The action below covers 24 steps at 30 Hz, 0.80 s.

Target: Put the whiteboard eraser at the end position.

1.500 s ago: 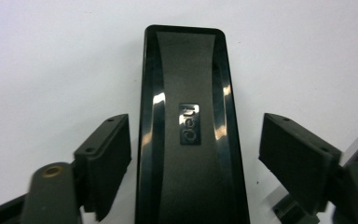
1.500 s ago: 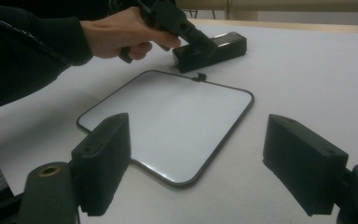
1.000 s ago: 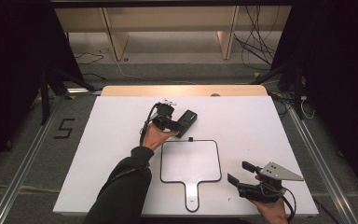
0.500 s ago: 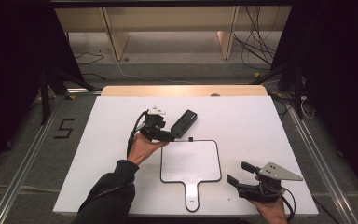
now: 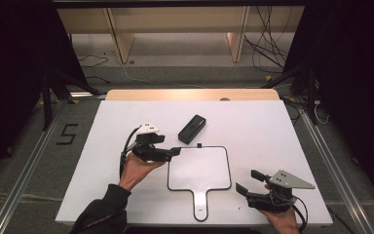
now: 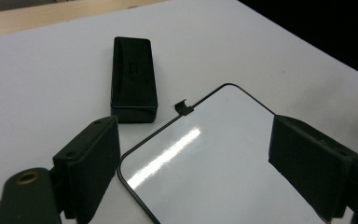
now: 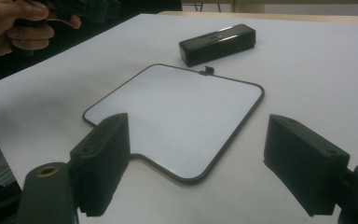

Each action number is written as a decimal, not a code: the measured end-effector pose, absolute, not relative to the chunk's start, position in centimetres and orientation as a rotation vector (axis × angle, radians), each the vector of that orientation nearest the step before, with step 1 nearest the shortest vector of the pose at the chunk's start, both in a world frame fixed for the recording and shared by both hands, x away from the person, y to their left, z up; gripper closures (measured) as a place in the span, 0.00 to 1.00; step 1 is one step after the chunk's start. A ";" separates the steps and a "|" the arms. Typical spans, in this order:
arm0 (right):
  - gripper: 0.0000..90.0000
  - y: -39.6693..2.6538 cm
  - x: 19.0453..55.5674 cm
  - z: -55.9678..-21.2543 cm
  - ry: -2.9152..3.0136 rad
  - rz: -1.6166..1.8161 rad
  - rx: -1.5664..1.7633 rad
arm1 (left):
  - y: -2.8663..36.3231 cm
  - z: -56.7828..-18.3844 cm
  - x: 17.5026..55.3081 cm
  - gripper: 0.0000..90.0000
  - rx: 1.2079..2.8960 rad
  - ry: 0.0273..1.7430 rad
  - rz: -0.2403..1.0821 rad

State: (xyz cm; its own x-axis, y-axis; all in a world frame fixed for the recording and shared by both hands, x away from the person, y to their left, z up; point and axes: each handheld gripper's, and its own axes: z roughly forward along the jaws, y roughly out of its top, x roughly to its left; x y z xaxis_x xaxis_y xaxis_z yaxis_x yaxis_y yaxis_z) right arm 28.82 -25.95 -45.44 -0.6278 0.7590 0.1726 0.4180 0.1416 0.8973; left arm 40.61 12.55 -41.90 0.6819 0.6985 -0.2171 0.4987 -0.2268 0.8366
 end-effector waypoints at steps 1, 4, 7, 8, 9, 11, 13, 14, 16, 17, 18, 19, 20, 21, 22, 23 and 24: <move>0.26 -25.9 28.8 -45.4 2.102 1.482 1.138 | 12.7 -41.9 40.2 0.18 1.883 0.939 0.247; 0.26 -25.9 28.8 -45.4 2.103 1.483 1.138 | 13.1 -42.1 39.1 0.18 1.899 0.921 0.253; 0.26 -25.9 28.8 -45.5 2.108 1.484 1.138 | 13.4 -42.4 38.2 0.18 1.892 0.912 0.249; 0.26 -25.8 28.8 -45.5 2.107 1.484 1.136 | 13.5 -42.5 37.9 0.18 1.898 0.911 0.253; 0.26 -25.8 28.8 -45.5 2.109 1.485 1.137 | 13.6 -42.6 37.6 0.18 1.899 0.910 0.260; 0.26 -25.7 28.7 -45.5 2.110 1.485 1.134 | 13.9 -42.8 37.1 0.18 1.895 0.909 0.256; 0.26 -25.7 28.7 -45.5 2.112 1.485 1.132 | 14.0 -42.9 36.6 0.18 1.900 0.904 0.259; 0.26 -25.7 28.7 -45.5 2.111 1.485 1.132 | 14.1 -43.0 36.3 0.18 1.892 0.905 0.265; 0.26 -25.7 28.7 -45.4 2.111 1.487 1.132 | 14.4 -43.1 35.7 0.18 1.893 0.893 0.273; 0.26 -25.7 28.7 -45.4 2.111 1.488 1.130 | 14.6 -43.1 35.4 0.18 1.888 0.890 0.273; 0.26 -25.7 28.6 -45.4 2.113 1.486 1.127 | 14.8 -43.2 35.2 0.18 1.880 0.887 0.277; 0.26 -25.7 28.6 -45.4 2.112 1.486 1.128 | 15.0 -43.3 34.8 0.18 1.874 0.887 0.278; 0.26 -25.7 28.6 -45.4 2.111 1.486 1.128 | 15.2 -43.5 34.5 0.18 1.869 0.887 0.280; 0.26 -25.7 28.5 -45.4 2.109 1.489 1.130 | 15.4 -43.7 34.2 0.18 1.866 0.884 0.277; 0.26 -25.7 28.5 -45.3 2.107 1.491 1.131 | 15.5 -43.8 33.9 0.18 1.860 0.882 0.288; 0.26 -25.6 28.5 -45.3 2.104 1.492 1.129 | 15.7 -43.9 33.7 0.18 1.859 0.885 0.296; 0.26 -25.7 28.5 -45.3 2.105 1.489 1.130 | 15.9 -43.9 33.5 0.18 1.856 0.888 0.291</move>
